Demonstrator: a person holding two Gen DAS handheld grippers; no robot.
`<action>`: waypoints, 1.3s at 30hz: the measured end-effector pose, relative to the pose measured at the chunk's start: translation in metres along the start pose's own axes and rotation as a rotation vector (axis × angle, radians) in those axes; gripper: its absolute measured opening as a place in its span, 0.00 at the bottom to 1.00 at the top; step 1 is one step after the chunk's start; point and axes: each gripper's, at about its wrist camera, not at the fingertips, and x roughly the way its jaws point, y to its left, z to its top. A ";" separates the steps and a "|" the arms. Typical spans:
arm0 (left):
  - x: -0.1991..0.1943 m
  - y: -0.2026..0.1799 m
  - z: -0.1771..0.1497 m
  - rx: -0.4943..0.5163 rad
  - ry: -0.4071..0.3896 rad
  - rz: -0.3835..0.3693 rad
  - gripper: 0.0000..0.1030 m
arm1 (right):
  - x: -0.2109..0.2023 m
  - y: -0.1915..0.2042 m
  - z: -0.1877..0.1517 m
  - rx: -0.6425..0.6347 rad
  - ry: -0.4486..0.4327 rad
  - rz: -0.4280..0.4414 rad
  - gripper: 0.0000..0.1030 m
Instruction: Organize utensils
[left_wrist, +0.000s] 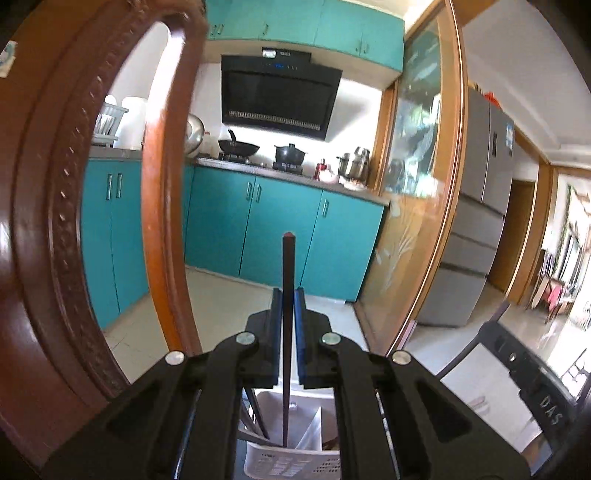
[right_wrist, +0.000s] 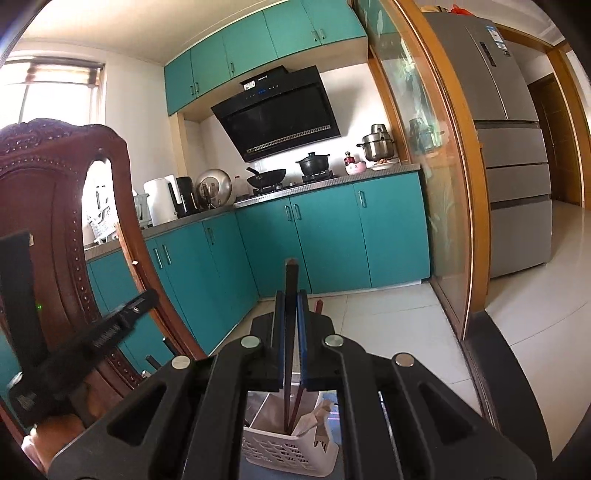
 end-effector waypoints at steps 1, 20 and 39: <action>0.002 -0.001 -0.002 0.003 0.009 -0.004 0.07 | 0.002 0.000 -0.001 -0.004 0.006 -0.004 0.07; -0.049 -0.023 -0.010 0.176 -0.112 0.054 0.60 | -0.024 0.000 -0.001 0.008 -0.076 -0.026 0.62; -0.238 -0.004 -0.097 0.239 0.046 0.085 0.96 | -0.190 0.035 -0.096 -0.204 0.020 -0.202 0.97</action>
